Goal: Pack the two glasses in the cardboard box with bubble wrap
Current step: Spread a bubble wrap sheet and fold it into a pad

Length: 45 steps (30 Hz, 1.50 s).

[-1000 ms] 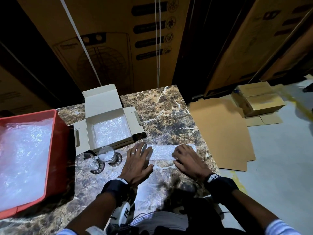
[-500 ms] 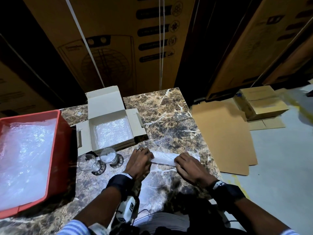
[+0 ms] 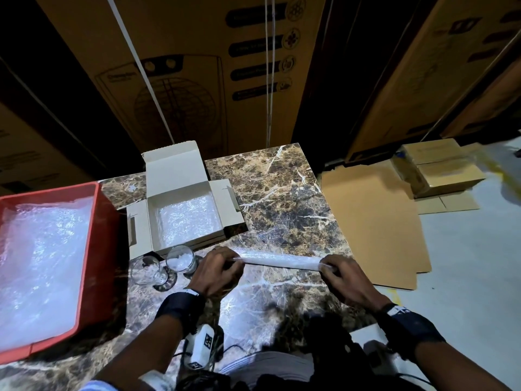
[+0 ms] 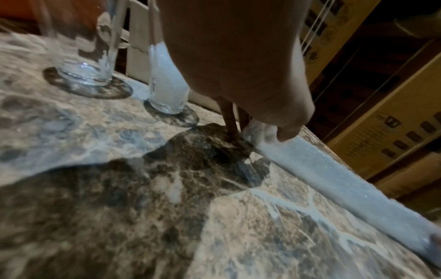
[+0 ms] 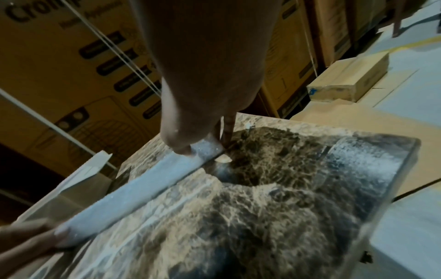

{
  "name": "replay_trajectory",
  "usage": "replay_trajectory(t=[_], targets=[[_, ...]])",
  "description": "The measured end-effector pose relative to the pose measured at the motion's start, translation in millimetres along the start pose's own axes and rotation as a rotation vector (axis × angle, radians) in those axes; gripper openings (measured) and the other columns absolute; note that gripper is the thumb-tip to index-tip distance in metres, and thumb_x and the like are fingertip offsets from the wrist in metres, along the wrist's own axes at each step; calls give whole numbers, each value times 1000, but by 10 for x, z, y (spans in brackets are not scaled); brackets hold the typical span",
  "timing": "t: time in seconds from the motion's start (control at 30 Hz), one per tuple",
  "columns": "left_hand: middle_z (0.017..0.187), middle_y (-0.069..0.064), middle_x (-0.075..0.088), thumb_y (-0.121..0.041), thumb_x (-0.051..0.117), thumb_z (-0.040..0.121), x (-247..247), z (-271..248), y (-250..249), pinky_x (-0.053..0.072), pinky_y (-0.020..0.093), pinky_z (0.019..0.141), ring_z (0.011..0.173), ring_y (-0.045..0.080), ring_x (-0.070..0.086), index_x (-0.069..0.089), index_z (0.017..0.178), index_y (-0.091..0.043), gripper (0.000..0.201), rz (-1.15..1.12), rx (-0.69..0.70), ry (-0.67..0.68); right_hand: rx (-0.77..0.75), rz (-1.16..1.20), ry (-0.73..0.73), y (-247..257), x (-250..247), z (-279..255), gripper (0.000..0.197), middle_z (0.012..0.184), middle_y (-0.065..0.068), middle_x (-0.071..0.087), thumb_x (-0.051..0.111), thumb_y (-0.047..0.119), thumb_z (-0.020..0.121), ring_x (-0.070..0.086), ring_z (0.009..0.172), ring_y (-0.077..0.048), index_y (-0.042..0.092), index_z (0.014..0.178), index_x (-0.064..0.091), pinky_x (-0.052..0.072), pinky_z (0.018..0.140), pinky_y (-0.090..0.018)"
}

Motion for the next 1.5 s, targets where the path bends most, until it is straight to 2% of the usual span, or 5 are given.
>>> replay_trajectory(t=[0.17, 0.47, 0.73, 1.13, 1.5], targets=[[83, -10, 70, -42, 54, 97, 32, 38, 7, 52, 35, 74, 80, 7, 63, 70, 90, -22, 26, -131, -156, -81, 148, 209, -7, 17, -84, 89, 17, 59, -2, 66, 61, 29, 101, 56, 42, -15, 27, 85, 66, 41, 44, -27], [99, 7, 69, -25, 58, 99, 183, 121, -1, 50, 40, 80, 94, 29, 61, 60, 123, -24, 24, -108, -250, -185, 188, -13, -66, -157, 1, 278, 9, 68, 15, 65, 69, 29, 91, 58, 61, 2, 28, 82, 68, 43, 58, -28], [130, 11, 47, -32, 55, 97, 219, 120, -307, 46, 47, 87, 111, 31, 49, 58, 127, -19, 32, 322, -118, -211, 75, -365, -148, -10, 61, 273, 21, 103, 2, 57, 72, 30, 87, 49, 90, -18, 23, 104, 62, 34, 70, -31], [173, 7, -3, -61, 36, 102, 890, 121, -841, 0, 50, 127, 159, 29, -5, 4, 165, -19, 82, 407, 245, 344, -217, -503, 22, 204, 265, 306, 33, 99, -2, 60, 71, 1, 87, 50, 79, -16, 20, 113, 66, 29, 63, -25], [171, -5, -14, -76, 25, 98, 782, -99, -321, -8, 44, 126, 157, 19, -17, -4, 165, -27, 88, 457, 121, 259, -246, -309, 71, -23, 164, 108, 38, 135, -4, 62, 57, 14, 94, 56, 118, -21, 14, 131, 66, 48, 95, -32]])
Point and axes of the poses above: each hand's wrist, its own z-axis towards the middle knuckle, its own x-axis out of the palm, y = z × x, the point moved 2 cm from there along z, towards the middle knuckle
